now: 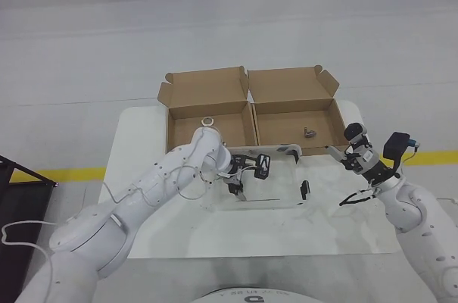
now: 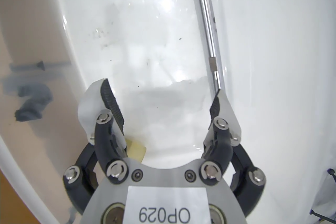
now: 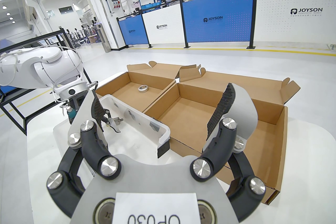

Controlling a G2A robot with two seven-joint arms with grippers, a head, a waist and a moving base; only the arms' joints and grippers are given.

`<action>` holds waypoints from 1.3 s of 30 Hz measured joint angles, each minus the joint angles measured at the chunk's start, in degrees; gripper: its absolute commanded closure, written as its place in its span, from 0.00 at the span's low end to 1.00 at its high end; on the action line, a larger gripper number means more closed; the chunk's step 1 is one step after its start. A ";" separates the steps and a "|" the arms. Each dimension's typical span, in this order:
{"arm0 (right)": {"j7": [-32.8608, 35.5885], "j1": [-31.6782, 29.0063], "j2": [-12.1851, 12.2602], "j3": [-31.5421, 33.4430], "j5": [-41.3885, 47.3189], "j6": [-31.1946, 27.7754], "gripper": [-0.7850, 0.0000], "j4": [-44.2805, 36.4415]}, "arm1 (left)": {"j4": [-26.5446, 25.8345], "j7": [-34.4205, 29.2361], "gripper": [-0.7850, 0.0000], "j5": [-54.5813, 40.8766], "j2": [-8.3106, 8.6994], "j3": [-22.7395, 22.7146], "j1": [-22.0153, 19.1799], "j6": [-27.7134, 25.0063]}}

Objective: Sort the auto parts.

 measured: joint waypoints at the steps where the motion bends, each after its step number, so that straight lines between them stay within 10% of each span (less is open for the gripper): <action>1: 0.00 0.00 0.00 0.00 0.00 0.00 0.00 0.00 | 0.14 -0.36 0.00 -0.54 -0.10 0.02 -0.10 0.03; 9: 0.00 0.00 0.00 0.00 0.00 0.00 0.00 0.00 | -0.87 -1.76 0.00 1.77 -0.24 -0.67 -0.35 7.05; 19: 0.00 0.00 0.00 0.00 0.00 0.00 0.00 0.00 | -1.40 -1.06 0.00 1.24 0.07 -0.06 0.83 0.93; 28: 0.00 0.00 0.00 0.00 0.00 0.00 0.00 0.00 | 0.89 0.14 0.50 1.28 -0.78 0.61 0.62 1.41; 39: 0.00 0.00 0.00 0.00 0.00 0.00 0.00 0.00 | 5.20 1.41 0.55 -0.62 -3.54 2.82 -0.71 0.65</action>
